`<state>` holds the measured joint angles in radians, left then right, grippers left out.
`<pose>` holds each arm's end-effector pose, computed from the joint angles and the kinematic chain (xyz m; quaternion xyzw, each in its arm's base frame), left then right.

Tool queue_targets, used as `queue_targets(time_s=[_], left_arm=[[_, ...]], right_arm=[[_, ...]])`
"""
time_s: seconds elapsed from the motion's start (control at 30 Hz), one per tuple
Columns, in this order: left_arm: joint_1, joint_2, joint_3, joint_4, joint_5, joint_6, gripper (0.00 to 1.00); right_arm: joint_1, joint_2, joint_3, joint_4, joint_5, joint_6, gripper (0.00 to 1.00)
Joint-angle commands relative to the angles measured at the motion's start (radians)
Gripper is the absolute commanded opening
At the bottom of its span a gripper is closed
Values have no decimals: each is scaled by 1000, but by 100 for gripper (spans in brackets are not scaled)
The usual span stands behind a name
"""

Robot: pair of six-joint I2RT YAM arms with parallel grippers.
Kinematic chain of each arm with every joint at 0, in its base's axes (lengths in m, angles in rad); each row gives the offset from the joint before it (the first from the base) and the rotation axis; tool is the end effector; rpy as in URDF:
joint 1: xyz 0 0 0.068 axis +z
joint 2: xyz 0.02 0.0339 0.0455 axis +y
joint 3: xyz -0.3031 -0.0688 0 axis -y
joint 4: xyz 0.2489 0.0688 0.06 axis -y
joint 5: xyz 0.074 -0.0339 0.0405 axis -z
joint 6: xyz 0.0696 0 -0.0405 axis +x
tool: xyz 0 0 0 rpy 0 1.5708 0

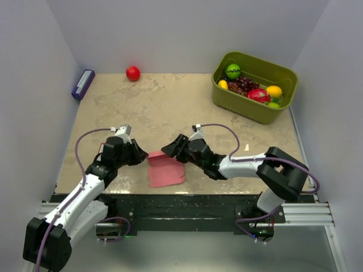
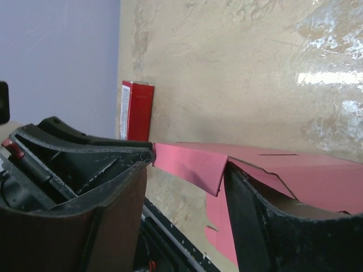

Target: Fold the paper box

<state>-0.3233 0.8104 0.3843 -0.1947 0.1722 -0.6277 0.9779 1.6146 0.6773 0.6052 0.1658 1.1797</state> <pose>0.1655 -0.0680 0.2019 -0.0955 0.8817 -0.2766 0.3701 0.2128 0.2953 0.2047 0.1296 0.8025 0.4780 0.3327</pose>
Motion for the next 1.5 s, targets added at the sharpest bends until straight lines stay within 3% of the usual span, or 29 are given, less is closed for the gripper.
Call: queue_targets(time_s=[0.0, 0.17, 0.3, 0.47, 0.57, 0.67, 0.83, 0.97, 1.17, 1.3, 1.47], left_arm=[[-5, 33, 65, 80, 53, 17, 33], [-5, 50, 148, 57, 7, 66, 56], [-6, 16, 185, 26, -57, 115, 60], [-39, -51, 165, 83, -39, 132, 58], [-144, -74, 140, 135, -69, 141, 57], [-320, -54, 114, 219, -117, 148, 57], [-522, 73, 87, 369, -169, 161, 56], [-678, 173, 88, 481, -237, 155, 55], [-718, 351, 45, 636, -201, 67, 50], [-720, 400, -44, 753, -210, 10, 45], [-718, 409, -73, 726, -269, 5, 42]], right_arm=[[11, -117, -19, -83, 44, -95, 63], [16, -247, -54, -260, 139, -166, 65], [18, -318, -91, -344, 196, -209, 65], [16, -317, -87, -442, 183, -245, 67], [16, -326, -111, -453, 176, -239, 70], [18, -343, -102, -531, 201, -239, 73], [16, -429, -87, -659, 228, -279, 81], [16, -519, -104, -731, 236, -296, 82], [16, -588, -79, -847, 230, -376, 77], [18, -620, -68, -872, 201, -423, 67], [18, -599, -82, -832, 149, -463, 54]])
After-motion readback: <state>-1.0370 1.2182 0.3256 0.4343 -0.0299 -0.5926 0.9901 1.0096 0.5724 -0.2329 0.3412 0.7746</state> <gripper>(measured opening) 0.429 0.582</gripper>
